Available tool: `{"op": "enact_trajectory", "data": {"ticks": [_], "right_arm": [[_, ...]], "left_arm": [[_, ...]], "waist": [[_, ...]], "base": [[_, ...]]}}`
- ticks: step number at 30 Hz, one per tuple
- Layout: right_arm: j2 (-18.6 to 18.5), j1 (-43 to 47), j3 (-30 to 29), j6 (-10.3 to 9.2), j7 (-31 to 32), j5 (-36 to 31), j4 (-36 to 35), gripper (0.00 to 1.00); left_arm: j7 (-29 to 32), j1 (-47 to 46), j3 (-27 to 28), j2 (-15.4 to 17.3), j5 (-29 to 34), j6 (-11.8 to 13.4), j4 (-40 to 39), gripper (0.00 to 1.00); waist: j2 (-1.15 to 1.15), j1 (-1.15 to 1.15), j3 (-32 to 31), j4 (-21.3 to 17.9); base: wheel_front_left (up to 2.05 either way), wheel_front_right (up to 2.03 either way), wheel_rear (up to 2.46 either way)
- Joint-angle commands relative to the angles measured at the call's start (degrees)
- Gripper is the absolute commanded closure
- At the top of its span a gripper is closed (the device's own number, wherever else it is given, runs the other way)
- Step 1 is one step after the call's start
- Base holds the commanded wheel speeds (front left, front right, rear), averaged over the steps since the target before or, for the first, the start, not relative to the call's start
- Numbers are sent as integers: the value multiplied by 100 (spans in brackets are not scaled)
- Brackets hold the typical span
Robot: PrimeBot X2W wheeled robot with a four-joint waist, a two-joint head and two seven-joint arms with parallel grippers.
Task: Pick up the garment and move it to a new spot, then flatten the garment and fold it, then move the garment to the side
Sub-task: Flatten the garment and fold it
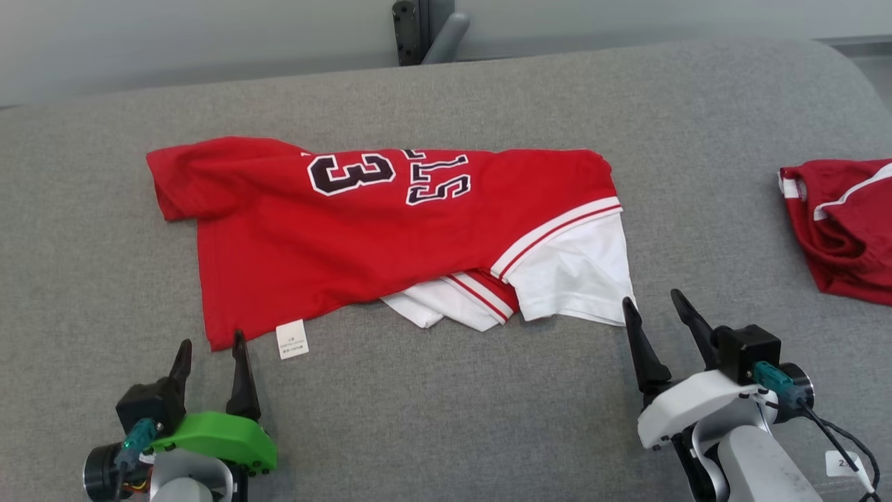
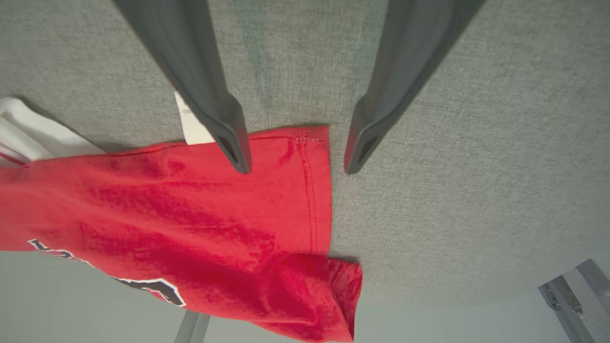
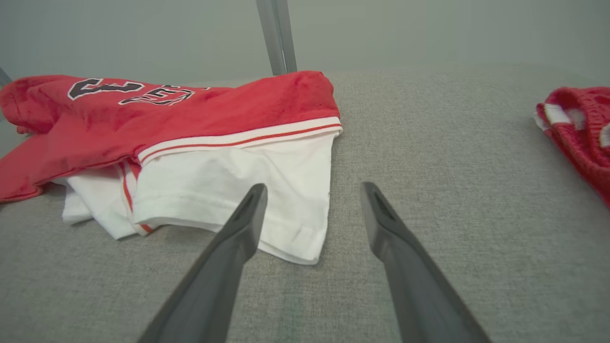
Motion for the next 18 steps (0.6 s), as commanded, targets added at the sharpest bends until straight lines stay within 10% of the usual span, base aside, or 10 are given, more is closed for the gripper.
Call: {"op": "enact_trajectory", "data": {"ticks": [1,18], "right_arm": [[21,-113,17,-9,-16,37,51,0],[27,-368,-3,-9,-16,6,254,0]], "left_arm": [[-17,-169,37,18,-89,-23,36,0],[2,-494,133,15,-288,-18,466,11]], "waist": [[12,0,405,5],[12,0,747,-4]], "base": [[0,0,0],[0,0,0]]}}
